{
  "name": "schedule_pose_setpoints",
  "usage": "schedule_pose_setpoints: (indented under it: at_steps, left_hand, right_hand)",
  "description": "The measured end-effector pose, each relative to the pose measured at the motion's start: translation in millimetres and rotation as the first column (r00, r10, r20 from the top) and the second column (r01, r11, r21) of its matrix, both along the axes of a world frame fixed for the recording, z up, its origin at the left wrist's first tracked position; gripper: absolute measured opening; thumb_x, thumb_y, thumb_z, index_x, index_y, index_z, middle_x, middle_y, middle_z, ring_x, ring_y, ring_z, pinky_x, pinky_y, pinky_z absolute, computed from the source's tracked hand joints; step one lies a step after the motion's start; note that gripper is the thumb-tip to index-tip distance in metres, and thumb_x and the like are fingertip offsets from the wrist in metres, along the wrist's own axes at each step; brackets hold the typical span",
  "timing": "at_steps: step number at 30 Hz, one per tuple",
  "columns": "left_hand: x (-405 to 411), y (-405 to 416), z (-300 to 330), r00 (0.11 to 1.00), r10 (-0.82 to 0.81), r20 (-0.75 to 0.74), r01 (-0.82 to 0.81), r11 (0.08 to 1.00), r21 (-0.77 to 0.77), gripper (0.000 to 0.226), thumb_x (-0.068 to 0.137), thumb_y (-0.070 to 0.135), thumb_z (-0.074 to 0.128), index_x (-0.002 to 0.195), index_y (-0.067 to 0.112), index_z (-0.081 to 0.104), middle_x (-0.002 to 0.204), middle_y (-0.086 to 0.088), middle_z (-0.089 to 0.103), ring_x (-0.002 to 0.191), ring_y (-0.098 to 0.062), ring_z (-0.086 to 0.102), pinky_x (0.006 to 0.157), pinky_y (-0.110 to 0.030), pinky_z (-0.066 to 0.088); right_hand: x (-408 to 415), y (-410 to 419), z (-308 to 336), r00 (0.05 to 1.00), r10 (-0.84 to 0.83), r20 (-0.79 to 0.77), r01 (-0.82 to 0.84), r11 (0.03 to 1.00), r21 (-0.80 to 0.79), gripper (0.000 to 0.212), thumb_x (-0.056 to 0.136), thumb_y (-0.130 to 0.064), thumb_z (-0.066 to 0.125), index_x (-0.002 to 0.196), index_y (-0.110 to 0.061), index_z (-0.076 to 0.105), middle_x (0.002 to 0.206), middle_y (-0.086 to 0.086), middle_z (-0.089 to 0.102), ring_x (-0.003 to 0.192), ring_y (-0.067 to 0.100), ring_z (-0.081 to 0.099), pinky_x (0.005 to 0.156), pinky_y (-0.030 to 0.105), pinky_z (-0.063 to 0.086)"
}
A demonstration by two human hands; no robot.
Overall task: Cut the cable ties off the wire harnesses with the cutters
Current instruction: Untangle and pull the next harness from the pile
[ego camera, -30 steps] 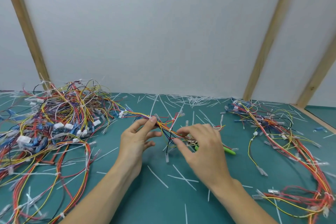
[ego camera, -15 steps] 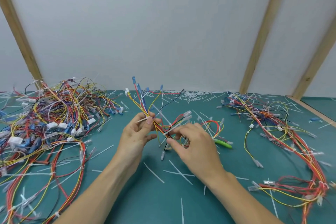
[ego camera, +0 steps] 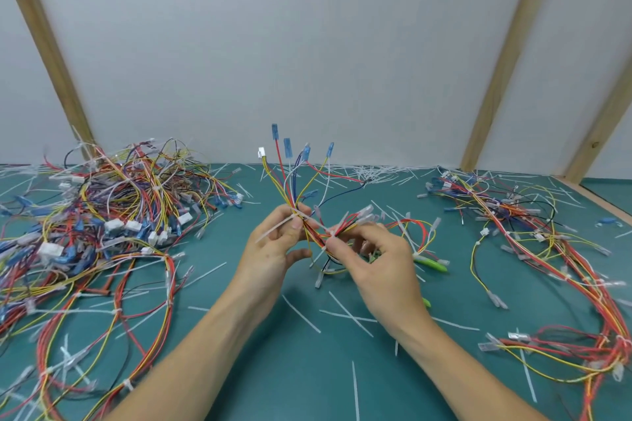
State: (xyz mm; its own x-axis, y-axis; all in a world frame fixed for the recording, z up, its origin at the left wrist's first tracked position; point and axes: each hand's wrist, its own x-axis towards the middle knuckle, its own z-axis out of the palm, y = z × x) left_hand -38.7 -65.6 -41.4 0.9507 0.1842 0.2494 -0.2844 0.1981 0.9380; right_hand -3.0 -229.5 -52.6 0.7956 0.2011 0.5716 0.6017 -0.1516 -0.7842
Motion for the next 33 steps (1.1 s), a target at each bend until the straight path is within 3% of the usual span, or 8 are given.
schedule_pose_setpoints:
  at_steps: [10,13,15,17,20,23,27,33]
  left_hand:
    - [1,4,-1,0.998,0.038,-0.045,-0.04,0.998,-0.04,0.019,0.096,0.026,0.058,0.111,0.02,0.067,0.104,0.0,0.074,0.091,-0.012,0.069,0.074,-0.027,0.049]
    - [1,6,1,0.995,0.056,-0.087,-0.067,0.99,-0.122,0.023,0.091,0.032,0.061,0.111,0.023,0.069,0.108,0.002,0.075,0.091,-0.01,0.069,0.074,-0.026,0.05]
    - [2,8,2,0.994,0.046,-0.101,-0.064,0.98,-0.189,0.021,0.091,0.031,0.061,0.109,0.023,0.07,0.108,0.003,0.075,0.089,-0.008,0.068,0.072,-0.024,0.051]
    - [3,10,3,0.995,0.033,-0.098,-0.058,0.964,-0.26,0.022,0.087,0.032,0.063,0.107,0.023,0.07,0.105,0.004,0.075,0.086,-0.008,0.067,0.073,-0.023,0.052]
    - [4,12,4,0.996,0.012,-0.089,-0.04,0.946,-0.323,0.023,0.085,0.031,0.062,0.106,0.023,0.069,0.098,0.007,0.075,0.082,-0.006,0.068,0.079,-0.024,0.053]
    - [5,13,6,0.997,-0.005,-0.075,-0.022,0.931,-0.364,0.026,0.085,0.03,0.062,0.109,0.021,0.068,0.093,0.008,0.075,0.078,-0.005,0.069,0.078,-0.023,0.055]
    - [4,15,6,0.997,0.005,-0.074,-0.033,0.921,-0.387,0.025,0.087,0.03,0.061,0.109,0.022,0.068,0.093,0.008,0.074,0.078,-0.005,0.068,0.08,-0.025,0.054]
    - [6,19,4,0.989,0.072,-0.128,-0.116,0.917,-0.381,0.018,0.096,0.029,0.059,0.11,0.025,0.069,0.096,0.011,0.074,0.07,-0.001,0.063,0.08,-0.026,0.049]
  right_hand:
    - [2,-4,3,0.987,-0.136,0.083,0.144,0.984,-0.108,0.014,0.084,-0.025,0.084,0.095,-0.033,0.08,0.103,-0.022,0.068,0.111,0.009,0.056,0.095,0.015,0.038]
    - [5,-9,5,0.975,-0.197,0.103,0.207,0.974,-0.091,0.028,0.088,-0.018,0.078,0.11,-0.033,0.072,0.116,-0.021,0.062,0.115,0.007,0.057,0.101,0.023,0.041]
    - [5,-10,6,0.983,-0.184,0.022,0.184,0.983,-0.004,0.039,0.09,-0.017,0.074,0.124,-0.029,0.062,0.12,-0.017,0.061,0.108,0.01,0.064,0.096,0.03,0.049]
    - [3,-9,9,0.987,-0.099,-0.124,0.11,0.99,0.092,0.048,0.089,-0.03,0.074,0.131,-0.03,0.052,0.122,-0.014,0.063,0.099,0.013,0.071,0.089,0.03,0.054]
    - [1,-8,7,0.993,-0.073,-0.09,0.063,0.992,-0.109,0.036,0.082,-0.053,0.072,0.111,-0.033,0.064,0.101,-0.016,0.072,0.093,0.006,0.071,0.084,0.026,0.053]
    - [0,-8,2,0.994,-0.078,0.075,0.102,0.907,-0.408,0.024,0.082,-0.048,0.079,0.098,-0.031,0.076,0.1,-0.022,0.074,0.096,-0.001,0.067,0.089,0.022,0.05]
    - [4,-12,2,0.987,-0.061,0.149,0.12,0.895,-0.429,0.021,0.085,-0.028,0.083,0.106,-0.026,0.08,0.104,-0.016,0.075,0.097,0.003,0.068,0.093,0.031,0.053]
    - [9,-16,9,0.96,-0.114,0.255,0.222,0.865,-0.449,0.008,0.086,-0.032,0.081,0.088,-0.027,0.075,0.084,-0.014,0.066,0.084,0.011,0.06,0.078,0.036,0.051]
